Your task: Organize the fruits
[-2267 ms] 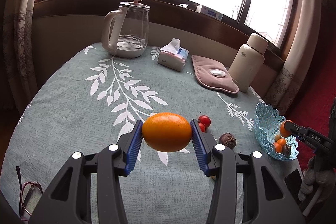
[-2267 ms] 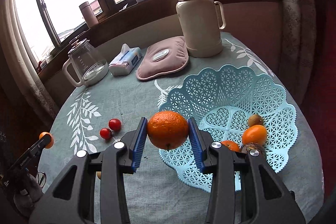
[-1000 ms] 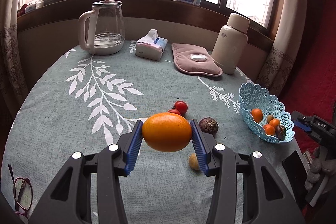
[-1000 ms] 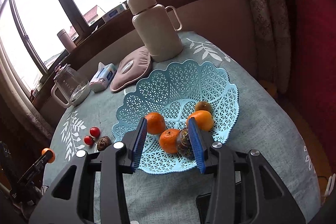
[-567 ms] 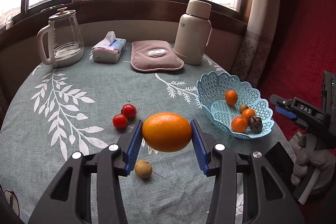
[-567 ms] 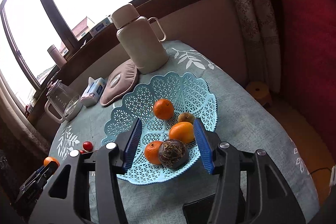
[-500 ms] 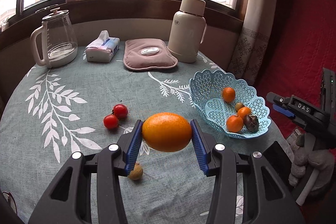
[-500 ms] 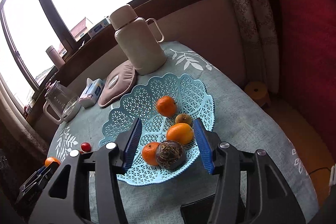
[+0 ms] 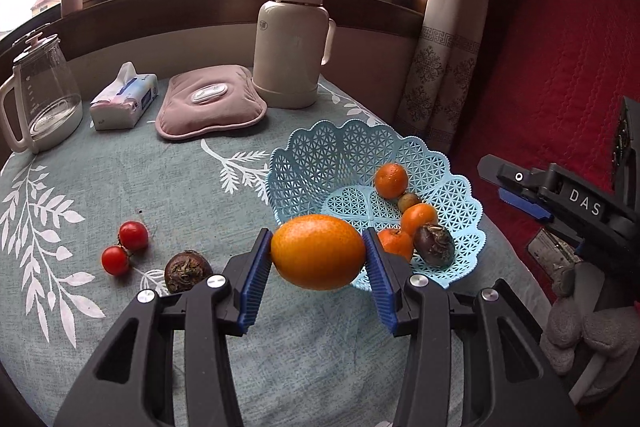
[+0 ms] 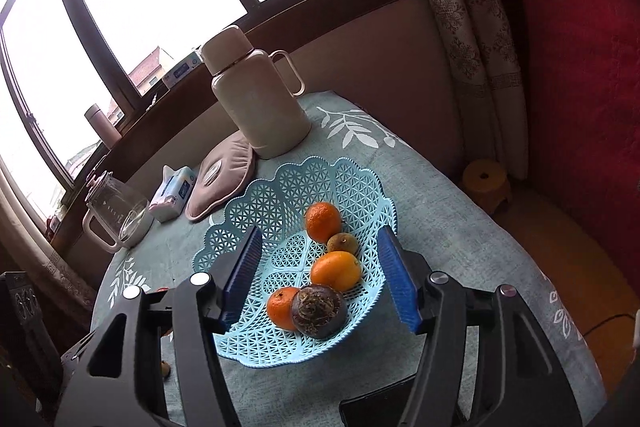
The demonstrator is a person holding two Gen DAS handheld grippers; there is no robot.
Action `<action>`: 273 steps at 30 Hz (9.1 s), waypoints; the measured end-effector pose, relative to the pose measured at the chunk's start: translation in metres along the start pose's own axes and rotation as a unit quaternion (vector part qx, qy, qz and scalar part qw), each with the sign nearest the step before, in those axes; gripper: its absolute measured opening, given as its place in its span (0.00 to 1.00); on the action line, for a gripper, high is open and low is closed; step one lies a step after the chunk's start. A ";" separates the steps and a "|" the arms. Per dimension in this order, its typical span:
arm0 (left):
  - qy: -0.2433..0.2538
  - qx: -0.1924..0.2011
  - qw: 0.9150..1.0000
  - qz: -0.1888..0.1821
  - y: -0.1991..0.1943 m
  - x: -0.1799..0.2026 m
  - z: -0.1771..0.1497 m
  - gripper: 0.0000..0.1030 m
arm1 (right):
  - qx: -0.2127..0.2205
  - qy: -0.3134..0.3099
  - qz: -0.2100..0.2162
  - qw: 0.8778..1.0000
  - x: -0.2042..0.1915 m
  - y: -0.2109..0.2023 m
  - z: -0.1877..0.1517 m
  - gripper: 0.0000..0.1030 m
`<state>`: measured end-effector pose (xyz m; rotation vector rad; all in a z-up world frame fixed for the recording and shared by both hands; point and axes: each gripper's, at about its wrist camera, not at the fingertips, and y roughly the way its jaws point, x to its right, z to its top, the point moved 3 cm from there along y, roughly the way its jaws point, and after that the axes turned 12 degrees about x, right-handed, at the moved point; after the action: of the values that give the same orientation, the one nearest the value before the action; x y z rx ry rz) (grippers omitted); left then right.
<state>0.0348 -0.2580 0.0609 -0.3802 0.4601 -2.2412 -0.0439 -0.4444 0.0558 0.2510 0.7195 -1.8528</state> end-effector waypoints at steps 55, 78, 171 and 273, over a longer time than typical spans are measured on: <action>-0.088 -0.014 0.978 0.188 -0.024 -0.163 -0.017 0.93 | -0.008 -0.009 0.028 1.000 -0.024 -0.004 -0.011 0.68; -0.059 -0.082 0.980 0.171 0.028 -0.175 -0.041 0.41 | -0.023 -0.021 0.021 0.999 -0.029 0.004 -0.022 0.68; -0.148 0.015 0.969 0.196 -0.060 -0.227 -0.049 0.27 | -0.110 -0.186 0.103 0.971 -0.209 0.095 -0.083 0.32; -0.037 -0.031 0.999 -0.016 -0.010 -0.050 0.003 0.28 | 0.032 -0.066 -0.054 0.996 -0.033 0.042 -0.026 0.67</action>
<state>0.0616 -0.2143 0.0617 -0.5027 0.4881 -2.2395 0.0033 -0.4133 0.0363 0.1302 0.5935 -1.9772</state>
